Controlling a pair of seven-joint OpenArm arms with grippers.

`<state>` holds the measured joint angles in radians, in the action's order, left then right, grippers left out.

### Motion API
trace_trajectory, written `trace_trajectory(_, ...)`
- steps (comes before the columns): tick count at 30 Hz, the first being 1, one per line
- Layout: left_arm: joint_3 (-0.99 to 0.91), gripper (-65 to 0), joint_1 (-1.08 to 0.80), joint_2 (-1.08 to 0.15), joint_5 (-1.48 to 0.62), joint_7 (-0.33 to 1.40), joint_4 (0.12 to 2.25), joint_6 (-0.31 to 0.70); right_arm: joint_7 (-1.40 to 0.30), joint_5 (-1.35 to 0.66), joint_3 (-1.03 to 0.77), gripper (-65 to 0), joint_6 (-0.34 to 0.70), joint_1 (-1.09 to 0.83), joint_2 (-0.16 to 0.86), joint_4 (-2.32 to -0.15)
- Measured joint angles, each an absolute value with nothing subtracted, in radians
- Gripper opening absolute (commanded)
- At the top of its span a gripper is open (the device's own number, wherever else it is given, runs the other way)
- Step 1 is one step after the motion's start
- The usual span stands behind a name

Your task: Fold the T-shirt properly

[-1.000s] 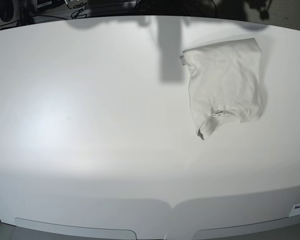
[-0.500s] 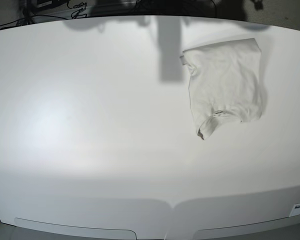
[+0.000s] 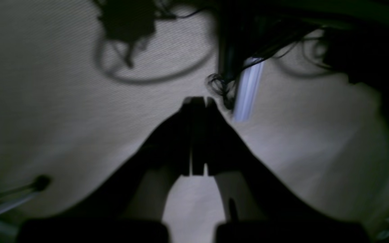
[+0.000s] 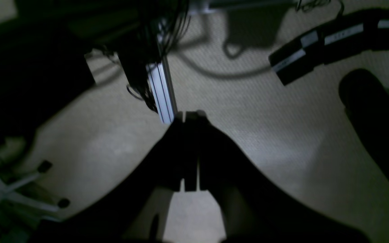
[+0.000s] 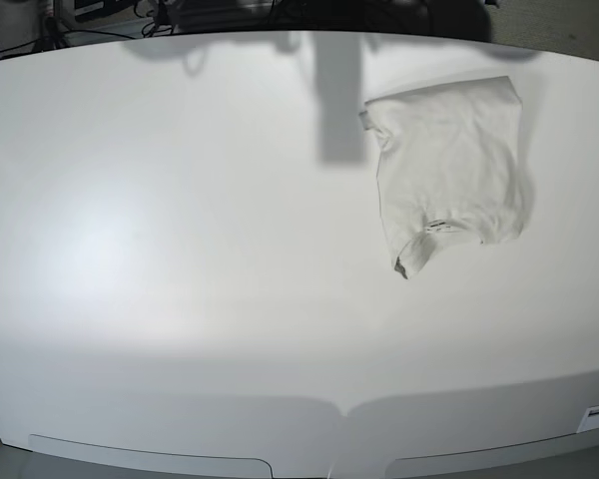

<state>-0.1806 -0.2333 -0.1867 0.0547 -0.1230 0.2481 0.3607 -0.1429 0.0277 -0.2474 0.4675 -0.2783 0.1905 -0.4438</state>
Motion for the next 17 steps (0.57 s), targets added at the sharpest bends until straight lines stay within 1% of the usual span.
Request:
trace_trajectory(6, -0.181, -65.0, -0.172, -0.160, 0.023, -0.101, 0.249, 0.352, -0.128, 0.024, -0.247, -65.0, 0.467, -0.207, 0.188, -0.402)
trace_trajectory(8, -0.181, -65.0, -0.172, -0.157, -0.027, -0.101, 0.248, 0.346, -0.120, 0.025, -0.247, -65.0, 0.467, -0.205, 0.189, -0.400)
trace_trajectory(13, -0.181, -65.0, -0.175, -0.133, -0.028, -0.102, 0.246, 0.347, -0.117, 0.025, -0.247, -65.0, 0.467, -0.211, 0.188, -0.399)
trace_trajectory(17, -0.181, -65.0, -0.175, -0.141, -0.028, -0.102, 0.246, 0.346, -0.117, 0.025, -0.247, -65.0, 0.467, -0.211, 0.189, -0.399)
